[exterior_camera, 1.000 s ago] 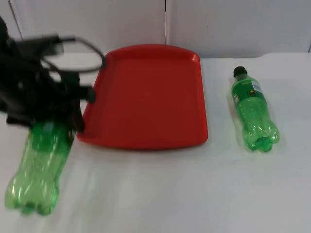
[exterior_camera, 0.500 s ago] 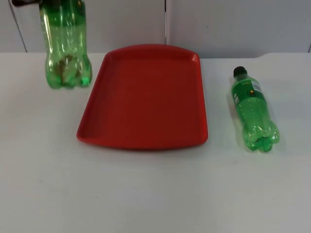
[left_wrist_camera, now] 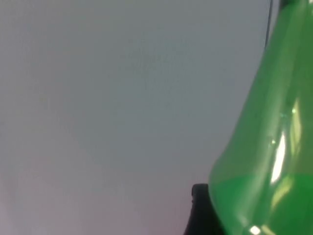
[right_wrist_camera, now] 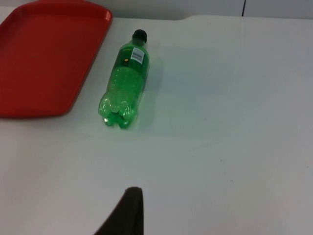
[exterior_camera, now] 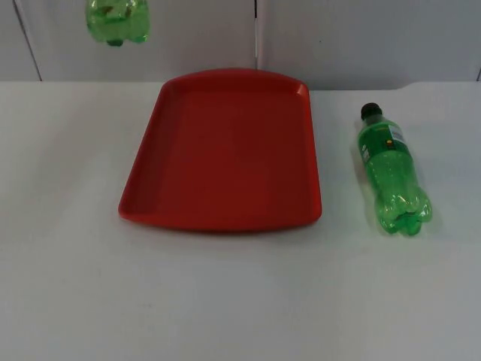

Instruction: Place the bottle upright on the tray.

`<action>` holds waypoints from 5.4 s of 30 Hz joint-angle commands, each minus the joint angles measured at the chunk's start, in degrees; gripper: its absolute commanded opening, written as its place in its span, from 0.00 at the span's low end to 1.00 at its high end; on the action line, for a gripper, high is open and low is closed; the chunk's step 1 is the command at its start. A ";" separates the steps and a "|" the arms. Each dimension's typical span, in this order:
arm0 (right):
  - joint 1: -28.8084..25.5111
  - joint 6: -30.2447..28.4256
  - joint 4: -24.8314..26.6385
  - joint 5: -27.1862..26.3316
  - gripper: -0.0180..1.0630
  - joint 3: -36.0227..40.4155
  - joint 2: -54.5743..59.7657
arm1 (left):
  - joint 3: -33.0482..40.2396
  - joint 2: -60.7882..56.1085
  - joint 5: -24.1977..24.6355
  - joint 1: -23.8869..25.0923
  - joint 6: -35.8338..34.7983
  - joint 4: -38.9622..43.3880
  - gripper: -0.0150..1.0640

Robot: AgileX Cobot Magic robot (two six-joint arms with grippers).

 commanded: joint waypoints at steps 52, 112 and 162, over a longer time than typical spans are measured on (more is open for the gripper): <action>-0.25 0.11 -0.06 -0.26 0.99 0.33 -0.24 | -13.96 44.61 -34.14 6.47 -23.54 38.81 0.01; -0.25 0.11 -0.06 -0.26 0.99 0.33 -0.24 | -1.90 42.10 -30.36 6.47 -24.16 36.10 0.83; -0.25 0.11 -0.06 -0.26 0.99 0.33 -0.24 | 21.68 -37.19 29.49 6.47 -27.04 32.68 0.83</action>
